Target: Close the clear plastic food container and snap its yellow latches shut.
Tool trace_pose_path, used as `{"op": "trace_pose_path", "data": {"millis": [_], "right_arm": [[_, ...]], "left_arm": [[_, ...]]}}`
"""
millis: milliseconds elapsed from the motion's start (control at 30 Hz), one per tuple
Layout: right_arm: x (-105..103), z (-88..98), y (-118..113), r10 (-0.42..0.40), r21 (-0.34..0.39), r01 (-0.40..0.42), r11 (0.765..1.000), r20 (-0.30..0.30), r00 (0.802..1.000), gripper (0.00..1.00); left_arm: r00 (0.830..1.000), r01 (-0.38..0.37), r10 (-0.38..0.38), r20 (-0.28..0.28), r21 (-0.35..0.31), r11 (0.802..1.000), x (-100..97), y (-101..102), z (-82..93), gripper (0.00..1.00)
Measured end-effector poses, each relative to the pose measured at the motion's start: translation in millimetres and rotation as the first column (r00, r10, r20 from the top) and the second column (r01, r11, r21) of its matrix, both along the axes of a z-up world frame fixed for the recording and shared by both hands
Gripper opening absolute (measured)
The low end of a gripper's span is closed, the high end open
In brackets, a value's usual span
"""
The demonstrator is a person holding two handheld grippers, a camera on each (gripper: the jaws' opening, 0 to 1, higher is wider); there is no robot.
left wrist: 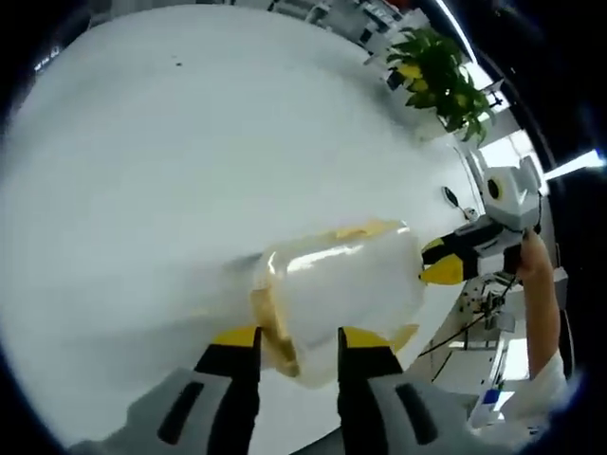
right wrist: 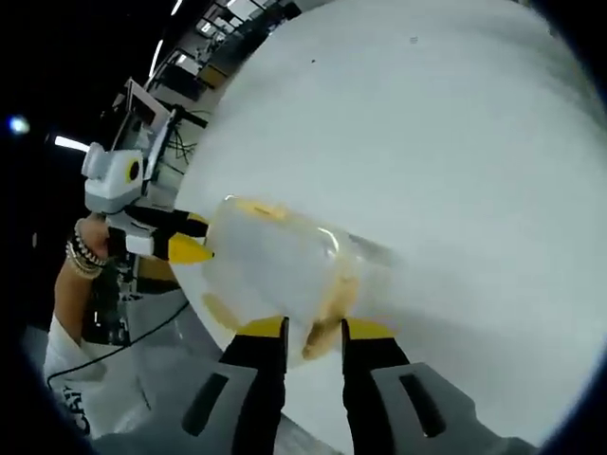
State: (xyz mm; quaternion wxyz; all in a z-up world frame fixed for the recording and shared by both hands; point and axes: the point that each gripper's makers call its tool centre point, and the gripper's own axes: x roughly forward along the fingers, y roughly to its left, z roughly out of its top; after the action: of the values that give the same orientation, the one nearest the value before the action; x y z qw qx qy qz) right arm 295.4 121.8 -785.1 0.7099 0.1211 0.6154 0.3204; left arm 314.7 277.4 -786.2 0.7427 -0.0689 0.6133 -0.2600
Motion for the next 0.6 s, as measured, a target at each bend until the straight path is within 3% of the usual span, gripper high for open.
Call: {"op": "trace_pose_path", "data": {"millis": [500,533,567,600], "right_arm": [[0,1.1,2,0.000,-0.014,0.001,1.000,0.017,1.000,0.16],[0,1.0,2,-0.001,-0.011,0.001,1.000,0.018,1.000,0.16],[0,0.6,2,-0.004,-0.008,0.004,1.000,0.016,1.000,0.15],[1,0.7,1,-0.011,-0.008,0.011,1.000,0.019,1.000,0.15]], "left_arm": [[0.999,0.006,-0.006,-0.035,0.011,1.000,0.2,-1,0.0,0.22],[0.999,0.005,-0.004,-0.041,0.009,1.000,0.1,0,-0.4,0.22],[0.997,-0.032,0.028,-0.072,-0.060,0.998,-1.3,-13,2.5,0.20],[0.995,-0.046,0.043,-0.093,-0.028,0.999,-3.4,-6,1.2,0.20]]}}
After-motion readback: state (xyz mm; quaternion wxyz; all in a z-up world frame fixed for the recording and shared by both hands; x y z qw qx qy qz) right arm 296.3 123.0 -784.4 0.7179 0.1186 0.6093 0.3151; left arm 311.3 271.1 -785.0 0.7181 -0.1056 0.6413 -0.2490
